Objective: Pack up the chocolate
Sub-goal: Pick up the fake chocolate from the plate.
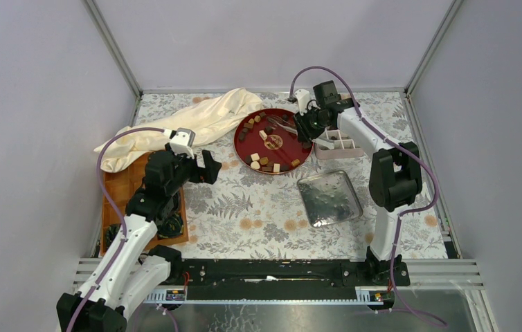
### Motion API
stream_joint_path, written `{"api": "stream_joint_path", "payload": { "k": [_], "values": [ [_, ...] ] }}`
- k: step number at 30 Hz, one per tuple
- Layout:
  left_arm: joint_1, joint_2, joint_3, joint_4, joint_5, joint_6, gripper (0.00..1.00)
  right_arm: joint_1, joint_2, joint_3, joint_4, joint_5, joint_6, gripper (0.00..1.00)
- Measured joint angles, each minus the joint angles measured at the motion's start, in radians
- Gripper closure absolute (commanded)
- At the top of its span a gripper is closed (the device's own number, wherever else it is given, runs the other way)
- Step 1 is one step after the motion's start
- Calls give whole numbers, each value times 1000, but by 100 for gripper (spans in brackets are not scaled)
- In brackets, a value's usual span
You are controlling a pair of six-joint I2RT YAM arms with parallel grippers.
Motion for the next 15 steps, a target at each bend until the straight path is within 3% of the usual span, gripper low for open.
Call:
{"api": "stream_joint_path", "payload": {
  "k": [15],
  "values": [
    [0,-2,0,0,1,0,1,0,21,-6,0,29,-19,59]
  ]
}}
